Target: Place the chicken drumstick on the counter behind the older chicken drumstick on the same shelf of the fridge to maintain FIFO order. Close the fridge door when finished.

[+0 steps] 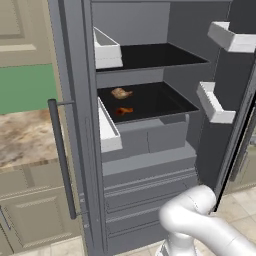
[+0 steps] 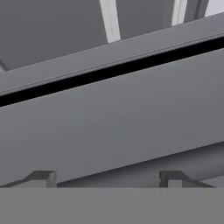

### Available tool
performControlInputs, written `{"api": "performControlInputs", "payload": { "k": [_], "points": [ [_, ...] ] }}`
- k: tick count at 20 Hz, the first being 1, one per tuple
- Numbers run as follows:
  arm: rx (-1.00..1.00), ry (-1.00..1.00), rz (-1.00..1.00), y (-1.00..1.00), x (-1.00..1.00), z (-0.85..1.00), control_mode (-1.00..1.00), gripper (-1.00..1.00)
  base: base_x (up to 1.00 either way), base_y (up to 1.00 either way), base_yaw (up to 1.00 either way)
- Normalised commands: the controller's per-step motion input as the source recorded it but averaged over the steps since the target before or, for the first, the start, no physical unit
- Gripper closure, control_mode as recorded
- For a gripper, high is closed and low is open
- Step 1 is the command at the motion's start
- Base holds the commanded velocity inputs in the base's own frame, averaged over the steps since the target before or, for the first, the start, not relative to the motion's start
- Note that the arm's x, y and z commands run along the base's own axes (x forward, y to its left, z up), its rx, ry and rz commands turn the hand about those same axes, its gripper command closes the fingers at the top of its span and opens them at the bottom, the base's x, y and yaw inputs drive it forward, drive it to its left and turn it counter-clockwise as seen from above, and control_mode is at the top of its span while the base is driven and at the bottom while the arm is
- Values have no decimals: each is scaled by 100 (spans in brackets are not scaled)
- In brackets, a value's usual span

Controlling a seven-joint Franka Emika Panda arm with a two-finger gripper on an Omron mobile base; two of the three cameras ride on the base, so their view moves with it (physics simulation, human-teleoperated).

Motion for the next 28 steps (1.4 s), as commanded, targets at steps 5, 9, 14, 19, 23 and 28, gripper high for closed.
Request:
{"api": "performControlInputs", "payload": {
  "k": [5,9,14,19,23,28],
  "points": [
    [0,-1,-21,100,8,7,-100,-100,0,0,0],
    [0,0,-27,92,24,12,-100,-100,0,0,0],
    [0,0,-27,70,43,22,-100,-100,0,0,0],
    [0,1,-24,51,54,25,-100,-100,0,0,0],
    [0,1,-21,34,53,32,-100,-100,0,0,0],
    [0,3,-17,25,53,39,-100,-100,0,0,0]
  ]
}}
